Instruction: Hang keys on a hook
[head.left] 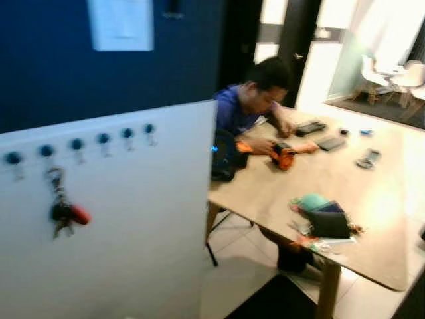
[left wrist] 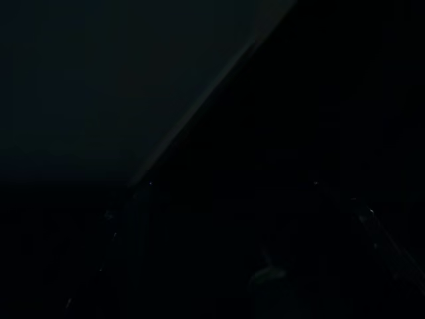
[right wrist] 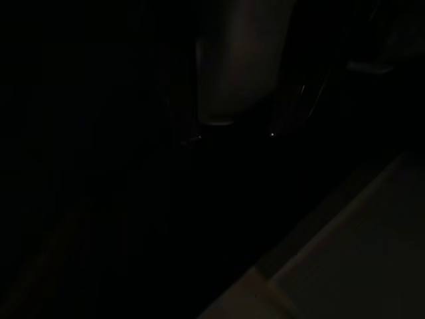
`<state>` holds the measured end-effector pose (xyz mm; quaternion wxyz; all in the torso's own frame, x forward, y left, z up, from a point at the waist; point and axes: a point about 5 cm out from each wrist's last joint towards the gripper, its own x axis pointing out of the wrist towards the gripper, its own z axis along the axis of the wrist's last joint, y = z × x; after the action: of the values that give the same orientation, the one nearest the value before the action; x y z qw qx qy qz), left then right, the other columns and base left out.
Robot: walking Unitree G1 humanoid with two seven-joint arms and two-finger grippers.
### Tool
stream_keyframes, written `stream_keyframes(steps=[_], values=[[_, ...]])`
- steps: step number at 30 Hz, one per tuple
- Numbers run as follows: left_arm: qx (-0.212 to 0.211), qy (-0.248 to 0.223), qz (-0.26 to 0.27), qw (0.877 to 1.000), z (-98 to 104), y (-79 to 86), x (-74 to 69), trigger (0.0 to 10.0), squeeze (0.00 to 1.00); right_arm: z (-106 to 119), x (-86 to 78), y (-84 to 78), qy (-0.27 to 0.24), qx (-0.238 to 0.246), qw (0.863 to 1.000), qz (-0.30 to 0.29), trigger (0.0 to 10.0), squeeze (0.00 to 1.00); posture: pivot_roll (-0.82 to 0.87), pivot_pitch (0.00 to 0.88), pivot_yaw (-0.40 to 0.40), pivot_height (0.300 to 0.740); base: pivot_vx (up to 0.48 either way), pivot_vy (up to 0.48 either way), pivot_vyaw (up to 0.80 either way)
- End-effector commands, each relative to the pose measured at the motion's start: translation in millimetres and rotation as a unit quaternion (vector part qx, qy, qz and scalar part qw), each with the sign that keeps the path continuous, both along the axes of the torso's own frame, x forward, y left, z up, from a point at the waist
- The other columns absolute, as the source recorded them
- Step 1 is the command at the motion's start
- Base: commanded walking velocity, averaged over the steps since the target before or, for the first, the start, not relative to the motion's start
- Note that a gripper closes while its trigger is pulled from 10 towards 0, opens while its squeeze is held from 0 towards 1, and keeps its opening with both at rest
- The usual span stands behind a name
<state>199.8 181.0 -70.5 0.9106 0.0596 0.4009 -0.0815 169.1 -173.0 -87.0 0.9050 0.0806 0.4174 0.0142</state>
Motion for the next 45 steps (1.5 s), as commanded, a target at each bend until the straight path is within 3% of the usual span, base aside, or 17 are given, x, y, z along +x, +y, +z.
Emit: stream_keyframes(steps=[1,35,45], values=[[0.001,0.002,-0.003,1.0,-0.5,-0.5,-0.4,10.0,0.0,-0.6,-1.2,-2.1,0.005,-0.003,1.0,0.002,10.0,0.0,0.07,0.001,0.006,0.74,0.0,0.0,-0.8],[0.002,-0.004,0.006,1.0,-0.7,-1.5,0.0,10.0,0.0,0.1,0.7,-1.7,0.005,-0.005,1.0,0.011,10.0,0.0,0.07,0.0,0.0,0.74,0.0,0.0,-0.8],[0.003,-0.008,0.017,1.0,0.4,0.4,1.5,10.0,0.0,0.2,1.5,-0.4,0.005,-0.008,1.0,0.019,10.0,0.0,0.07,0.0,-0.002,0.74,0.0,0.0,0.0]])
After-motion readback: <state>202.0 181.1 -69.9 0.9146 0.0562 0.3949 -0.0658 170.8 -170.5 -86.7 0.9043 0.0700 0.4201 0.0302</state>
